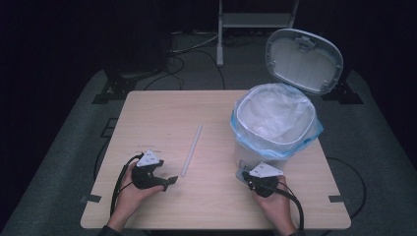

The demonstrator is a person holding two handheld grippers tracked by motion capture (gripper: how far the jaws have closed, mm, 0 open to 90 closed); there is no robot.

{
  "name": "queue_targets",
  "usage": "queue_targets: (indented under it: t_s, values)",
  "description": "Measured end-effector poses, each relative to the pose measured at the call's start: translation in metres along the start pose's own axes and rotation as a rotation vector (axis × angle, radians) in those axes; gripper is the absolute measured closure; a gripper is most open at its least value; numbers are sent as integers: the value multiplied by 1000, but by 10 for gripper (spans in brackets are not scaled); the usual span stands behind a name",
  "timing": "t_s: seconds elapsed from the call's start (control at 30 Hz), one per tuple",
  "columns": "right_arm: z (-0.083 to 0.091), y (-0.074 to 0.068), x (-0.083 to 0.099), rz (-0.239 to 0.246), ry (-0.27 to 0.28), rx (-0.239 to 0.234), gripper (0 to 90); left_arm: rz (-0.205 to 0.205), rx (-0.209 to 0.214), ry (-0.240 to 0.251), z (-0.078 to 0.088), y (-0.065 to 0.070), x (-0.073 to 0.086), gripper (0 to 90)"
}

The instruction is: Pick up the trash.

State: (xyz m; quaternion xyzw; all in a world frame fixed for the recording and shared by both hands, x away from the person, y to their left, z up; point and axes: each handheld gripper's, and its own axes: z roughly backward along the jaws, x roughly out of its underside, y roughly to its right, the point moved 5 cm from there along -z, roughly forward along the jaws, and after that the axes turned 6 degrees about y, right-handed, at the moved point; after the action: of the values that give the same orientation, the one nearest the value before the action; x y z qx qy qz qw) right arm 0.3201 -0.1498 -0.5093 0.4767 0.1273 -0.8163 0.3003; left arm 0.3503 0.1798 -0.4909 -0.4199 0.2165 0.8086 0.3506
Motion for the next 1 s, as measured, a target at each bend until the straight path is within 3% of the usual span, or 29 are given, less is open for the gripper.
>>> queue_targets:
  t_s: [0.5, 0.63, 1.0]
  values:
    - [0, 1, 0, -8, -2, -5, 899, -11, -24, 11, -33, -1, -15, 257]
    - [0, 1, 0, -11, -3, -6, 899, -40, -27, -7, -44, 0, -21, 320]
    - [0, 1, 0, -20, -1, -9, 899, -25, -27, -23, -58, 1, -20, 411]
